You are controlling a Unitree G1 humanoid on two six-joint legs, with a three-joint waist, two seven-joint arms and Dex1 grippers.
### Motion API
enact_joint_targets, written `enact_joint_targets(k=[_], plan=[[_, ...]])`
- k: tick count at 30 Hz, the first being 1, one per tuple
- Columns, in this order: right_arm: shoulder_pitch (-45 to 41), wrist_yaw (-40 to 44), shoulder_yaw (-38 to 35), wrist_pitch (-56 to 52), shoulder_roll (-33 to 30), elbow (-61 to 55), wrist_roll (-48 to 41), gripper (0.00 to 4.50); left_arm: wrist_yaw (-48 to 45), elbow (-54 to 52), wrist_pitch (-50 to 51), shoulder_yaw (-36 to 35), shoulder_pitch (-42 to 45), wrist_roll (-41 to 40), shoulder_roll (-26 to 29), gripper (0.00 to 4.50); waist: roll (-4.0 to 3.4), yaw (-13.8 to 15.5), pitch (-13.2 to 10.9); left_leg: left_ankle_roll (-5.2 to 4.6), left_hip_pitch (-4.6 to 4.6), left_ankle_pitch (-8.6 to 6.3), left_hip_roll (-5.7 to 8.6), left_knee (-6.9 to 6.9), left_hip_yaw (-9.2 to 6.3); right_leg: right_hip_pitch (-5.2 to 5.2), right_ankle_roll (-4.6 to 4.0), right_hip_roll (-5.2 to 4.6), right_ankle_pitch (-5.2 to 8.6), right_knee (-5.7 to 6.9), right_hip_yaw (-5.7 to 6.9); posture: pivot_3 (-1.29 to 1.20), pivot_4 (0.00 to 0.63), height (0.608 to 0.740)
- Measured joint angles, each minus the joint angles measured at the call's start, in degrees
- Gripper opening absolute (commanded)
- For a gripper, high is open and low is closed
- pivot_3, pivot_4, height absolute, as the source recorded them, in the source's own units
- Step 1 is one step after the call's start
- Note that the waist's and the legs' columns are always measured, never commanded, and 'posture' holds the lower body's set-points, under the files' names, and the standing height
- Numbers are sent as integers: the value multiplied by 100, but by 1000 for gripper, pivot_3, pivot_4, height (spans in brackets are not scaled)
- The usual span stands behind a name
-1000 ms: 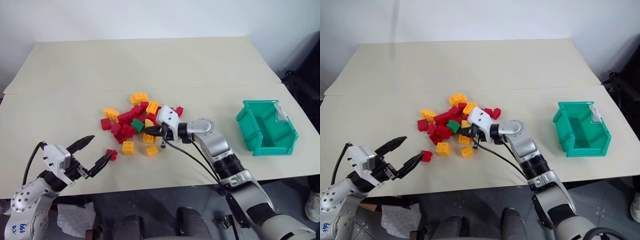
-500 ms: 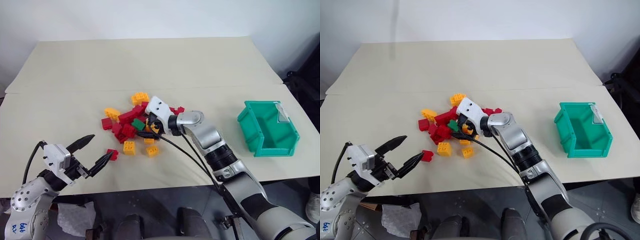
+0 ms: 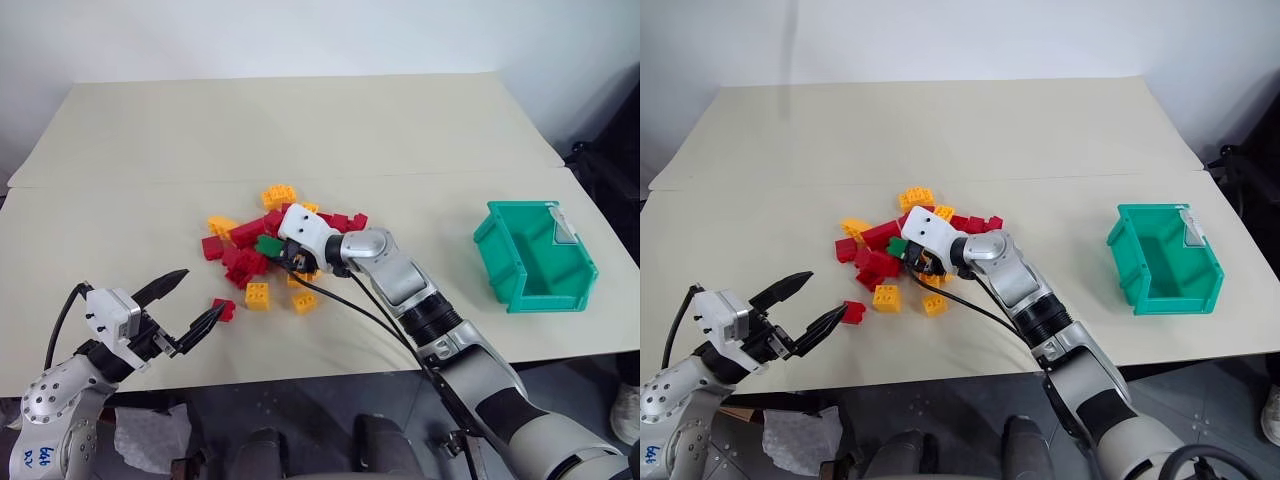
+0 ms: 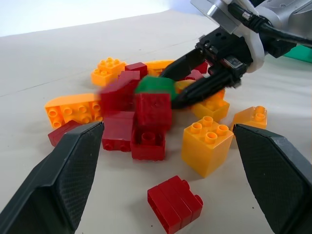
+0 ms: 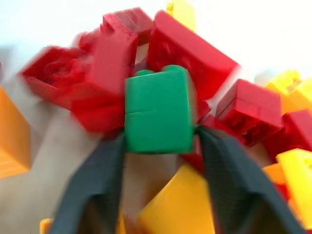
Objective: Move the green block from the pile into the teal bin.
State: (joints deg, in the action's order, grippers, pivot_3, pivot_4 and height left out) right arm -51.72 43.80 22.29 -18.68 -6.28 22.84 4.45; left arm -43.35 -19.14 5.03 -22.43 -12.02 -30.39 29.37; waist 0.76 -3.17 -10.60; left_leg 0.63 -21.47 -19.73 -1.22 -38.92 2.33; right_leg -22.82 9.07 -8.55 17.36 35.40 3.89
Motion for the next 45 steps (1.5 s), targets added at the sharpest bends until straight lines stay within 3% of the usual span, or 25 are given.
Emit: enact_joint_targets(k=[6, 16, 24, 28, 32, 36, 41, 45], plan=[[166, 131, -381, 40, -222, -330, -324, 1441, -16, 7, -1, 90, 65, 0, 0, 4500, -1, 28, -1, -2, -5, -1, 0, 0, -5, 0, 0, -1, 0, -2, 3, 0, 150, 740], [1389, 200, -2346, 634, -1311, -1863, -1607, 1441, -319, 177, 134, 933, 931, 4, 6, 4500, -2, 192, -2, -5, -16, -5, 5, -2, 36, 5, 1, -1, 0, -21, 18, 0, 150, 740], [3043, -196, -4399, 959, -2692, -2791, -2025, 1441, -744, 332, 254, 1732, 1834, 19, -74, 4500, -5, 302, -2, -8, -9, -6, -3, 3, 75, 12, 2, 1, -1, -51, 33, 0, 150, 740], [4324, -358, -5373, 1102, -3231, -3063, -1912, 1441, -940, 785, 250, 1954, 2211, 29, -195, 4500, -6, 357, -2, -10, -4, -6, -3, -5, 80, 23, 3, 1, -1, -61, 33, 0, 150, 740], [5272, -491, -5876, 1023, -3288, -3268, -1883, 1441, -1042, 1025, 241, 2059, 2380, 43, -272, 4500, -7, 367, -2, -17, 6, -9, -3, -9, 102, 30, 3, -1, -1, -70, 27, 0, 150, 740], [5653, -799, -5988, 536, -3288, -3355, -1856, 1441, -1063, 1059, 231, 2128, 2389, 90, -344, 4500, -7, 318, -1, -18, 18, -8, -9, -11, 112, 36, 2, 0, -1, -67, 22, 0, 150, 740], [5699, -800, -5984, 77, -3295, -3346, -2047, 3142, -1050, 1052, 229, 2108, 2289, 124, -342, 4500, -10, 313, 0, -20, 21, -9, -10, -11, 117, 36, 2, 0, -1, -66, 16, 0, 150, 740], [5456, -801, -5989, 318, -3435, -3100, -2084, 4479, -1046, 1050, 238, 2025, 2250, 127, -235, 4500, -10, 319, 0, -21, 20, -9, -10, -13, 117, 36, 2, 0, -1, -67, 16, 0, 150, 740]])
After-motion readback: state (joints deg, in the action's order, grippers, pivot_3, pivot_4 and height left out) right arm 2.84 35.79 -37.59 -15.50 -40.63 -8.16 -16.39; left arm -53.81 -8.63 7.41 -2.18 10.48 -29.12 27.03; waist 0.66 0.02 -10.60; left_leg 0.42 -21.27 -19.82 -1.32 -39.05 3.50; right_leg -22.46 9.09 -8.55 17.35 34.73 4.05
